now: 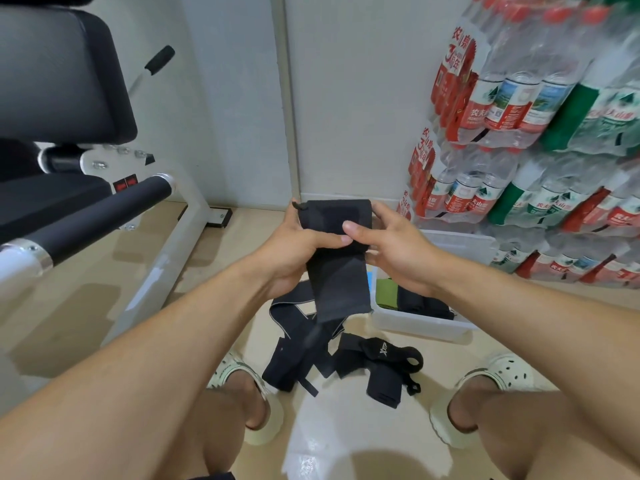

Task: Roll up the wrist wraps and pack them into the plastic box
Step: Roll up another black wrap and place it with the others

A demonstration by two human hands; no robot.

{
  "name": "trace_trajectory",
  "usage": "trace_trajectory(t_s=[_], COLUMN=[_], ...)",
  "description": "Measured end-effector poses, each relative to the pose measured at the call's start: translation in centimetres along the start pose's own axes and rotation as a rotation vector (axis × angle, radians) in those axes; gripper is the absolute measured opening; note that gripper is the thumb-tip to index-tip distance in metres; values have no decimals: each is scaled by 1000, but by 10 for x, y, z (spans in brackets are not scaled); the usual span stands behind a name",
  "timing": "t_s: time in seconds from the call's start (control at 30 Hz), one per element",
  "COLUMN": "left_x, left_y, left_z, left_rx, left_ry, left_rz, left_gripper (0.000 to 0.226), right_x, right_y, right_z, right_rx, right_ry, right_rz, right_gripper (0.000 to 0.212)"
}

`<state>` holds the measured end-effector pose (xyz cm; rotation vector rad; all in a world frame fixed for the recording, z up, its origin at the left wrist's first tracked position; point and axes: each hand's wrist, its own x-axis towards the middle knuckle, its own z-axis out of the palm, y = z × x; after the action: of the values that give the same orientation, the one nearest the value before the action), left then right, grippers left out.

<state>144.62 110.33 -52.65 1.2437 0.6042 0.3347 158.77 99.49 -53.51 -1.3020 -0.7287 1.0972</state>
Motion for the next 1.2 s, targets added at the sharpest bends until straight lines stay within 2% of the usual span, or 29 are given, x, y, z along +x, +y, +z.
trace_trajectory(t_s=[0.07,0.17,0.33,0.53,0.63,0.77,0.87,1.0,1.2], left_x=[-1,-5,-5,-9,-7,-4,-7,-5,-8], left_y=[2,6,7,15,15,13,10,7,6], left_z=[-1,2,7,1,-5,-6,1,5,5], left_rx=[-68,-146,-167,-301,-327,-315,-246,-227,-244], left_ry=[0,7,92,109,106,111,62,80,136], left_rz=[-71,-163,-217,-289,-260,-164,-102,-97,-220], left_gripper=[60,31,39,31,47,93,109,109,91], right_x=[2,1,0,-1,-1,-1,-2,-2,-2], right_y=[-1,-3,1,-5,-5,-4,-3,2,9], right_z=[-4,-8,-9,-11,-16,-18,-13,-12,-16], right_rx=[-18,-52,-183,-297,-208,133,96,95,-36], right_ry=[58,95,73,40,-10,-42,-69,-28,19], right_rz=[-64,-121,-169,-186,-125,84,163,113,-20], right_gripper=[37,41,48,51,57,55,56,40,44])
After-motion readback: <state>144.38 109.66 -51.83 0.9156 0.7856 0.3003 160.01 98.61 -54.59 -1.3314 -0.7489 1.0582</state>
